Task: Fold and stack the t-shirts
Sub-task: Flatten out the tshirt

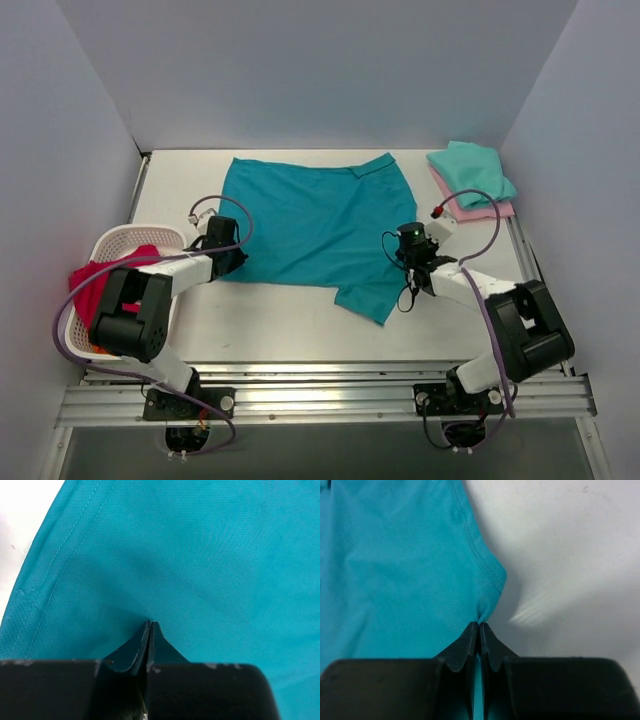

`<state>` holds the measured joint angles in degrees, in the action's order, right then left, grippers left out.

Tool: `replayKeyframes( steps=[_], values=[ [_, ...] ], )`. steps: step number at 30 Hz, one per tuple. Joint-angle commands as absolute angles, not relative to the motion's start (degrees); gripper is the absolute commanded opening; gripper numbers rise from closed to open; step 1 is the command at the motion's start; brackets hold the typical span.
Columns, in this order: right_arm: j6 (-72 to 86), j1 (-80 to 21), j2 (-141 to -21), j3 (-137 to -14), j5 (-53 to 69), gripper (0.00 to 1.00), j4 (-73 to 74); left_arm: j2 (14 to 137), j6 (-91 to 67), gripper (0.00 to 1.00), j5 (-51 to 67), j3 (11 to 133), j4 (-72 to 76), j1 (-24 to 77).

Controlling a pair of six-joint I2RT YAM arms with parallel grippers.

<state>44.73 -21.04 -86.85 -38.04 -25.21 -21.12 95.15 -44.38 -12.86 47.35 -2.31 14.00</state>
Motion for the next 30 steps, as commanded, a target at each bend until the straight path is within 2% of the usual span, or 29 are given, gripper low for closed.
replayKeyframes(
  steps=[1, 6, 8, 16, 17, 18, 19, 20, 21, 23, 24, 27, 30],
  values=[
    [47.54, -21.01, -80.26, -35.16, -30.14, 0.00, -14.16, 89.40, -46.05, 0.02, -14.32, 44.40, -1.84, 16.43],
    [51.84, -20.57, -70.76, -31.38, -34.36, 0.00, -6.61, 84.12, -47.98, 0.02, -16.87, 40.26, -3.07, 21.00],
    [52.64, -20.22, -67.43, -29.63, -31.92, 0.00, -6.33, 81.57, -49.04, 0.02, -17.83, 38.33, -3.69, 22.84],
    [61.69, -20.48, -64.52, -29.18, -33.49, 0.00, 5.00, 70.41, -52.46, 0.02, -20.39, 33.23, -8.17, 27.77],
    [62.83, -20.48, -64.42, -29.09, -33.57, 0.04, 7.18, 69.36, -52.73, 0.02, -20.39, 32.18, -8.43, 28.21],
    [63.71, -20.57, -64.08, -29.00, -33.49, 0.24, 8.08, 67.08, -53.17, 0.03, -20.39, 31.73, -9.31, 28.56],
    [65.20, -21.00, -63.12, -28.57, -33.31, 0.37, 8.78, 66.10, -53.70, 0.07, -20.30, 31.47, -9.66, 29.43],
    [66.26, -21.35, -62.50, -28.22, -33.57, 0.53, 10.36, 64.96, -53.88, 0.21, -20.22, 31.20, -10.10, 29.79],
    [66.70, -21.62, -61.79, -27.86, -33.84, 0.88, 10.81, 63.04, -54.05, 0.32, -20.13, 31.20, -11.15, 30.14],
    [68.02, -22.06, -59.07, -27.25, -35.32, 0.90, 13.08, 60.92, -54.32, 0.55, -20.21, 31.46, -12.30, 31.02],
    [68.64, -22.23, -57.93, -27.25, -36.03, 0.90, 14.05, 58.99, -54.32, 0.70, -20.91, 32.07, -13.61, 31.29],
    [68.47, -22.85, -52.22, -27.68, -37.97, 0.90, 15.21, 56.44, -53.70, 0.82, -23.10, 33.48, -14.76, 31.90],
    [61.31, -23.11, -46.94, -28.21, -35.87, 0.88, 7.50, 57.64, -52.74, 0.84, -28.20, 34.45, -14.51, 31.82]
  ],
)
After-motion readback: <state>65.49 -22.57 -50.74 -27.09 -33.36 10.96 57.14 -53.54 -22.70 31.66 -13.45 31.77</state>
